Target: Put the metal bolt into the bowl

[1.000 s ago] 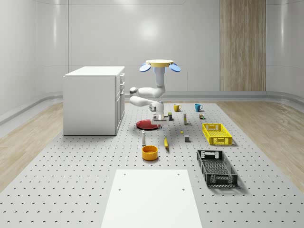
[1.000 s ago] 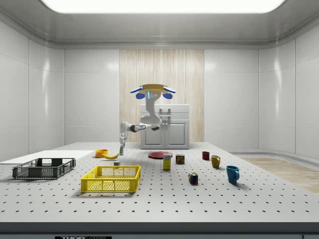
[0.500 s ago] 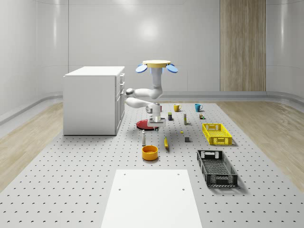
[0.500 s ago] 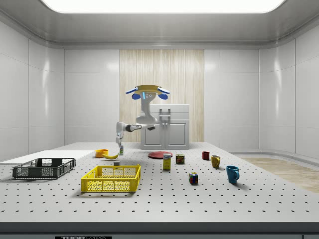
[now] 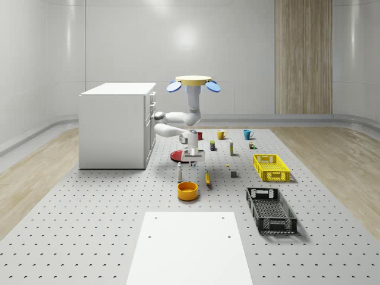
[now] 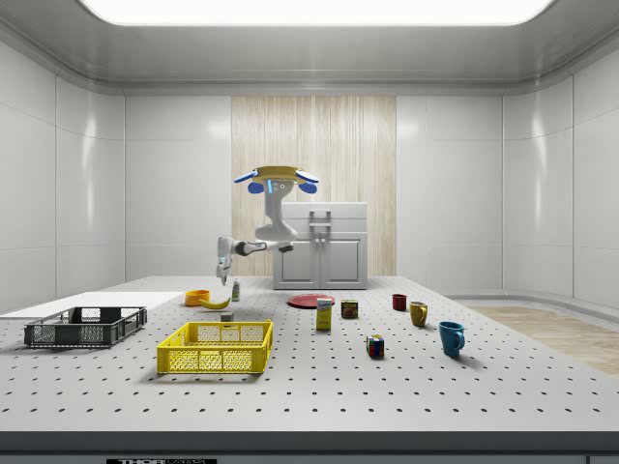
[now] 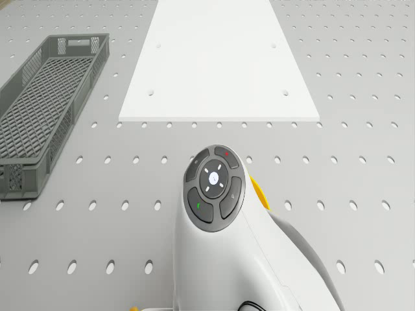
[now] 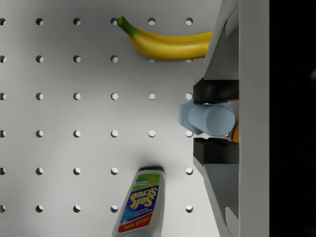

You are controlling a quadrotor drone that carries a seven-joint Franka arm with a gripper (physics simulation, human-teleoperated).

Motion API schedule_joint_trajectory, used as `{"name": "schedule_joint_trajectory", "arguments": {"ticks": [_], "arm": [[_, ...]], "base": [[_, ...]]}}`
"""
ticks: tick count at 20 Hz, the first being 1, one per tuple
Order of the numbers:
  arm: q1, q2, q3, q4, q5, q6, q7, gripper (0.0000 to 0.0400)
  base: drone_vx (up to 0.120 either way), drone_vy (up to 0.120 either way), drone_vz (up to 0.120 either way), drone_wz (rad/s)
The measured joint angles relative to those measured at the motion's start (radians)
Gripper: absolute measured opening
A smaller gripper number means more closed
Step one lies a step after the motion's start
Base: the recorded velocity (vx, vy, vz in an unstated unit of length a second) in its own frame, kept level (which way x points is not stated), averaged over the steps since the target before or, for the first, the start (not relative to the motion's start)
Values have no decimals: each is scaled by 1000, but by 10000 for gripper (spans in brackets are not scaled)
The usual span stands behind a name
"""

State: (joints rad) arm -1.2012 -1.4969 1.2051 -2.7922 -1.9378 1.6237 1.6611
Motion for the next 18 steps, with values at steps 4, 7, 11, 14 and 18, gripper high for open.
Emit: {"name": "schedule_joint_trajectory", "arguments": {"ticks": [4,7,11,14,18], "arm": [[0,-1,0,0,0,1,0,100],[0,-1,0,0,0,1,0,100],[-1,-1,0,0,1,1,0,100],[-1,-2,0,0,1,2,1,100],[-1,-2,0,0,1,2,1,100]], "base": [[120,-90,0,0],[120,-80,0,0],[120,-20,0,0],[120,-13,0,0],[120,-20,0,0]]}}
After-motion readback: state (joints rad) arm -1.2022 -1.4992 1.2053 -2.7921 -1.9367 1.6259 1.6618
